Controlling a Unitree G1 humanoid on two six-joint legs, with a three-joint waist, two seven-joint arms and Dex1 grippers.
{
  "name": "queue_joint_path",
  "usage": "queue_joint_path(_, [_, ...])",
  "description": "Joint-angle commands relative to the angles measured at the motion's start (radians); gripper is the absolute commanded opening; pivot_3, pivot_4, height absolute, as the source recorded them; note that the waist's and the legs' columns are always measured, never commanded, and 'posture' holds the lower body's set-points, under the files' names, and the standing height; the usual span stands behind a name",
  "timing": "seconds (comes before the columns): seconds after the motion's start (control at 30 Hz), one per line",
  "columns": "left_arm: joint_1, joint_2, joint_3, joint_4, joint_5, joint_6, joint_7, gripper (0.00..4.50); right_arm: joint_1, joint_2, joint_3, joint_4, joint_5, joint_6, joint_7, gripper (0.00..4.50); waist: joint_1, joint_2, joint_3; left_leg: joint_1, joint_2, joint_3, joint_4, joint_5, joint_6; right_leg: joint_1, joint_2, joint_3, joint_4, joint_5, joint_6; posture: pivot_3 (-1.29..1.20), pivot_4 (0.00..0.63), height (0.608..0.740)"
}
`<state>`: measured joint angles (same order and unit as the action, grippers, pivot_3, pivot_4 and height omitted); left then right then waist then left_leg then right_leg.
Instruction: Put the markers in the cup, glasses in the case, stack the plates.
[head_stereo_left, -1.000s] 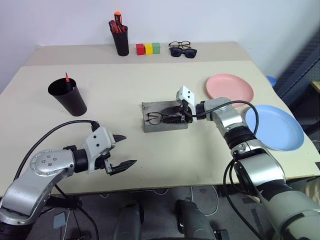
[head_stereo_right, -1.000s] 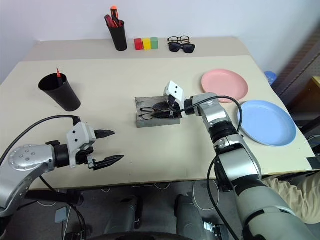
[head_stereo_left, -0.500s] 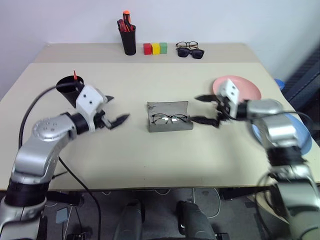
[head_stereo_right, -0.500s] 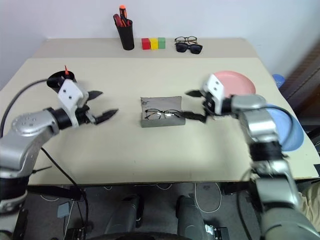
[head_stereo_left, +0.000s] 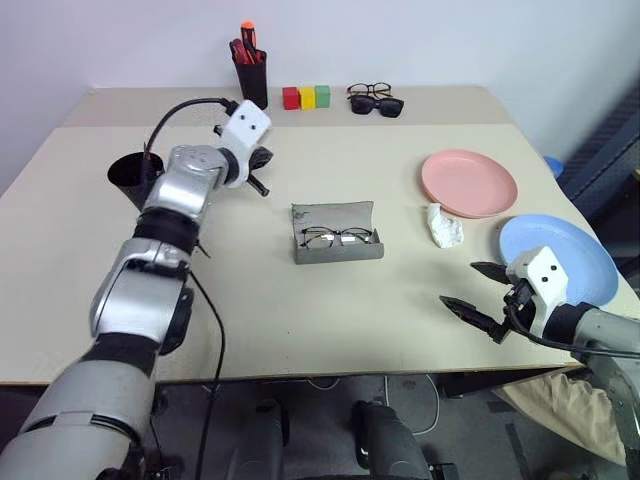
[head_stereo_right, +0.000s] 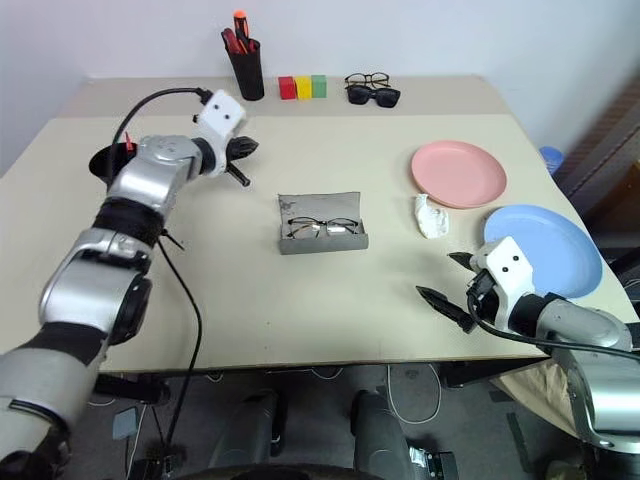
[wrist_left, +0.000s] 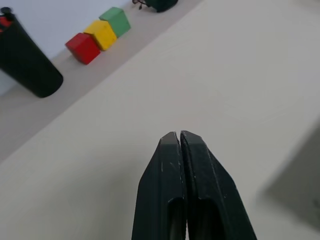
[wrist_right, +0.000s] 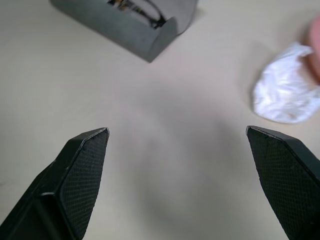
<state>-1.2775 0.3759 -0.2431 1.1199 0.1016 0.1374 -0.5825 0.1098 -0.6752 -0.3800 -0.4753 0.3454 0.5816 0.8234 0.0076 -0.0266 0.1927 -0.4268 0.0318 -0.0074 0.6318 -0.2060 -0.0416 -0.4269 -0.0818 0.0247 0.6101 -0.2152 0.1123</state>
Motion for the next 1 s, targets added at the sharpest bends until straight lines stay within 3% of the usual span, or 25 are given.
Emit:
queue_joint_path(0.03, [-0.05, -0.038, -0.039, 0.127, 0.083, -0.102, -0.019, 0.06, 0.015, 0.019, -0.042, -0.05, 0.025, -0.057, -0.032, 4.5, 0.0, 0.0, 0.0, 0.0, 0.0, 0.0, 0.0, 0.0, 0.0, 0.0, 0.0, 0.0, 0.0, 0.0, 0.0, 0.0, 0.15, 0.74])
queue_joint_path(0.4, [-0.061, -0.116, -0.039, 0.215, 0.154, -0.195, -0.253, 0.06, 0.024, 0.025, -0.031, -0.088, 0.069, -0.069, -0.095, 4.5, 0.005, -0.001, 0.001, -0.001, 0.0, 0.0, 0.0, 0.0, 0.0, 0.0, 0.0, 0.0, 0.0, 0.0, 0.0, 0.0, 0.15, 0.74])
queue_joint_path(0.57, [-0.073, -0.111, 0.049, 0.19, 0.047, -0.117, -0.654, 0.06, 0.005, 0.015, -0.014, -0.067, 0.071, -0.075, -0.099, 4.5, 0.003, -0.001, 0.001, -0.001, 0.0, 0.0, 0.0, 0.0, 0.0, 0.0, 0.0, 0.0, 0.0, 0.002, -0.004, 0.0, 0.15, 0.74])
queue_joint_path(0.7, [-0.05, -0.094, 0.029, 0.14, 0.053, -0.103, -0.831, 0.06, -0.012, 0.016, -0.007, -0.058, 0.072, -0.074, -0.103, 4.5, 0.003, -0.001, 0.001, -0.001, 0.0, 0.0, 0.001, 0.0, 0.0, 0.0, 0.0, 0.0, 0.0, 0.002, -0.004, 0.0, 0.15, 0.74])
queue_joint_path(0.9, [0.078, -0.103, -0.01, 0.01, 0.079, -0.164, -0.83, 0.06, -0.013, 0.028, -0.008, 0.001, 0.028, -0.063, -0.169, 4.5, 0.005, 0.0, 0.0, -0.001, 0.0, -0.001, 0.001, 0.0, 0.0, 0.0, 0.0, 0.0, 0.001, 0.002, -0.004, 0.0, 0.15, 0.74])
queue_joint_path(1.0, [0.115, -0.121, 0.089, -0.113, -0.034, -0.171, -0.787, 0.06, -0.017, 0.033, -0.033, 0.052, 0.012, -0.053, -0.224, 4.5, 0.007, 0.0, -0.001, -0.001, 0.0, -0.001, 0.002, 0.0, 0.001, 0.001, 0.0, 0.0, 0.001, 0.002, -0.004, 0.0, 0.15, 0.74])
